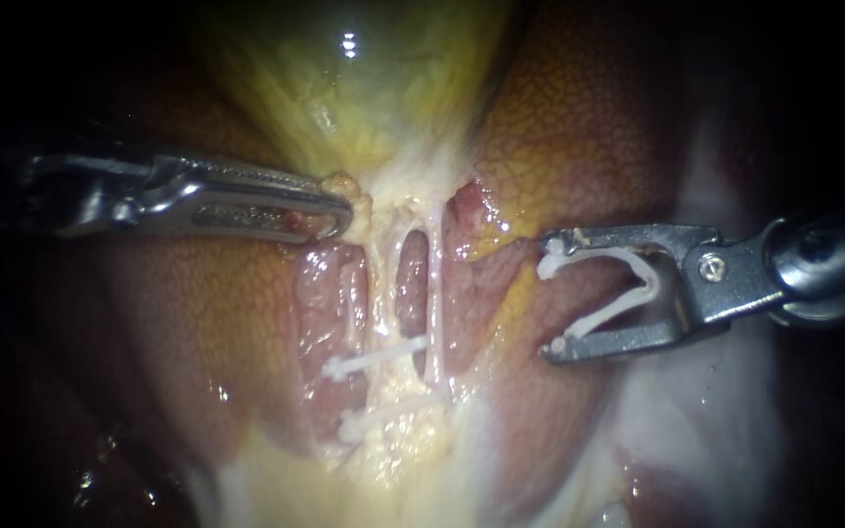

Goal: Clipping third clip left tube

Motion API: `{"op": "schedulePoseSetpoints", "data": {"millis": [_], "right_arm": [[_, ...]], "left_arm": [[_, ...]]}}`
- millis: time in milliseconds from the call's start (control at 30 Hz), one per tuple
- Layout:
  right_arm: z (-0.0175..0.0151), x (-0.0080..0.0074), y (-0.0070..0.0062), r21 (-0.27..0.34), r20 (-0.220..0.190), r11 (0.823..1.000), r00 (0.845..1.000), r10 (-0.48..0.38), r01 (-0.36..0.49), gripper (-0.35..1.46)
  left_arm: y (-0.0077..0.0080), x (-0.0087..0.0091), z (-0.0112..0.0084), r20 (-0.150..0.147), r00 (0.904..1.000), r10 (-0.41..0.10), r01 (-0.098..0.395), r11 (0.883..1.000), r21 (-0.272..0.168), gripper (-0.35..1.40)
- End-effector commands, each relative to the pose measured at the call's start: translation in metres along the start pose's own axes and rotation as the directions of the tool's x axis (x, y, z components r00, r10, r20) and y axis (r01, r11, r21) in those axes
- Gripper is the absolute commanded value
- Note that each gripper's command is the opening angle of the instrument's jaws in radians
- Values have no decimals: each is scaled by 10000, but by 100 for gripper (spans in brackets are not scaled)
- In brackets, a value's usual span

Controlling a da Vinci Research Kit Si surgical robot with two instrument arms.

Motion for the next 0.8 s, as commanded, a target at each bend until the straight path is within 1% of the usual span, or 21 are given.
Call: {"op": "schedulePoseSetpoints", "data": {"millis": [33, 100, 200, 267, 400, 500, 600, 700, 800], "right_arm": [[0, 0, 0, -1, 1, 10000, 10000, 0, 0, 47], [-1, 0, 0, 1, 0, 10000, 10000, -1, 1, 47], [-1, 0, 0, 2, 0, 10000, 10000, -2, 2, 47], [-1, 0, 0, 2, 0, 10000, 10000, -2, 2, 47], [-1, 0, 0, 3, 0, 10000, 10000, -2, 2, 47], [-1, 0, 0, 2, 0, 10000, 10000, -2, 2, 47], [-1, 0, 0, 0, 0, 10000, 10000, -1, 1, 47], [0, 0, 0, 25, -6, 10000, 10000, -1, 1, 47], [2, 1, 0, 139, -44, 9998, 9998, 175, -174, 47]], "left_arm": [[0, -1, -1, -3, 10000, -3, 3, 10000, 4, -35], [0, -4, -5, -13, 10000, -16, 16, 10000, 33, -35], [-2, -15, -20, -49, 10000, -73, 74, 9999, 124, -35], [-4, -22, -29, 6, 9999, -114, 114, 9999, 71, -35], [-8, -37, -51, 314, 9991, -269, 268, 9996, 26, -35], [-9, -46, -63, 453, 9988, -207, 209, 9998, -39, -35], [-8, -52, -74, 513, 9985, -194, 202, 9997, -159, -35], [-7, -54, -79, 571, 9981, -211, 222, 9996, -188, -35], [-7, -53, -79, 573, 9981, -208, 220, 9996, -196, -35]]}}
